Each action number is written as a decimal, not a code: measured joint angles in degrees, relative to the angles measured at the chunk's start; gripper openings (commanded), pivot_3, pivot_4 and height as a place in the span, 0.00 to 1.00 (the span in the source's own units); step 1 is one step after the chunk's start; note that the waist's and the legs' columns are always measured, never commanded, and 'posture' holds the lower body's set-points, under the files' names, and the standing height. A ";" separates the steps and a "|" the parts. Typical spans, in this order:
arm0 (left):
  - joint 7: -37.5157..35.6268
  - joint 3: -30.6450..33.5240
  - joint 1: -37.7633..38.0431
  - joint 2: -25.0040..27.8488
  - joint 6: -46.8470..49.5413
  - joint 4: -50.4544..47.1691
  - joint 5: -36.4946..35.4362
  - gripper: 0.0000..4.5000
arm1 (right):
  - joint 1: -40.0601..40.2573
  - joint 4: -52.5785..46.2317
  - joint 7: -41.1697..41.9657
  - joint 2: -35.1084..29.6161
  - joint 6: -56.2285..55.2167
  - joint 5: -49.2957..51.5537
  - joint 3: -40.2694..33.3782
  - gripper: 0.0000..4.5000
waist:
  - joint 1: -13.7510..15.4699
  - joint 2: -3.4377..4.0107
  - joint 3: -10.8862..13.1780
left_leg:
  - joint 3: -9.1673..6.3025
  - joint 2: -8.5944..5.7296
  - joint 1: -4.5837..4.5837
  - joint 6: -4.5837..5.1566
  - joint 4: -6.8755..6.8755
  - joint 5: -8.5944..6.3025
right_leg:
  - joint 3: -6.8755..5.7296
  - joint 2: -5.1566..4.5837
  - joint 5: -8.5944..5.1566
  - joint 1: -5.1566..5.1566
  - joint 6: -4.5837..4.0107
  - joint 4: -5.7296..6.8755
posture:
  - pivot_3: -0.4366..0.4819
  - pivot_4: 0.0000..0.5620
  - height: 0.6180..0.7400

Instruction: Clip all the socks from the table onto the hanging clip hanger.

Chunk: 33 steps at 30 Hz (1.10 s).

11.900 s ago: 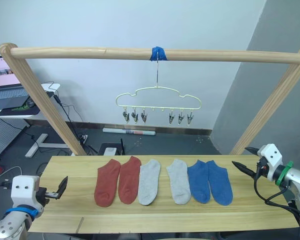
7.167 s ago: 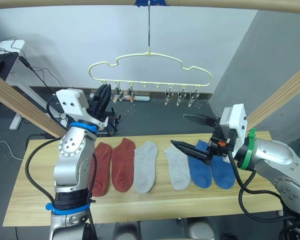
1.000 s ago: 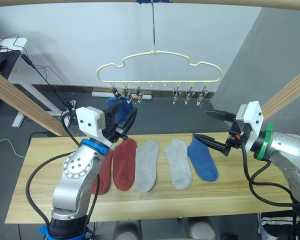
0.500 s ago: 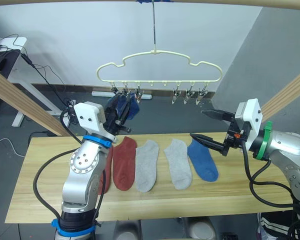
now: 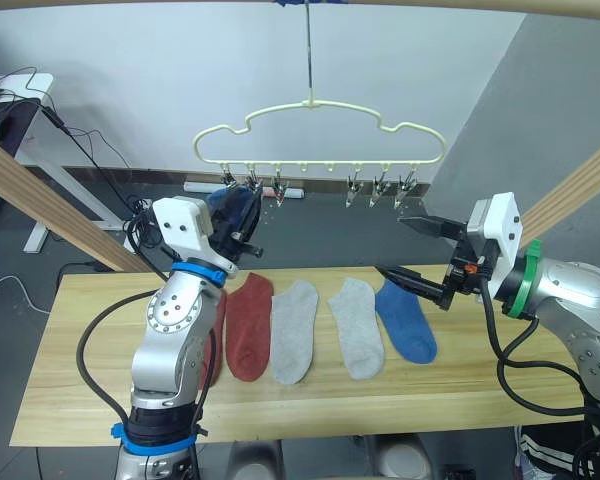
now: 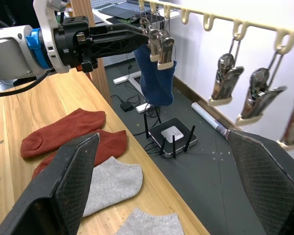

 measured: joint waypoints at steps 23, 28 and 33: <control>-0.17 -0.19 -3.25 0.00 -1.55 2.84 0.99 0.37 | 0.03 -0.30 -1.19 0.54 0.00 0.17 0.70 0.97 | -0.08 -0.08 0.07 | 0.00 0.01 0.00 0.00 0.00 0.00 | 0.00 0.00 0.00 0.00 0.00 0.00 | 0.23 0.61 1.00; 0.00 -0.17 -3.25 -0.03 -1.53 2.83 0.93 0.37 | 0.07 -0.30 -1.25 0.67 -0.05 0.16 1.05 0.97 | -0.07 -0.09 0.08 | 0.00 0.01 0.00 0.00 0.00 0.00 | 0.00 0.00 0.00 0.00 0.00 0.00 | 0.23 0.60 1.00; 0.19 -0.15 -3.25 -0.05 -1.53 2.82 0.93 0.37 | 0.16 -0.30 -1.23 0.67 -0.14 0.13 1.05 0.97 | -0.06 -0.09 0.08 | 0.00 0.01 0.00 0.00 0.00 0.00 | 0.00 0.00 0.00 0.00 0.00 0.00 | 0.23 0.60 1.00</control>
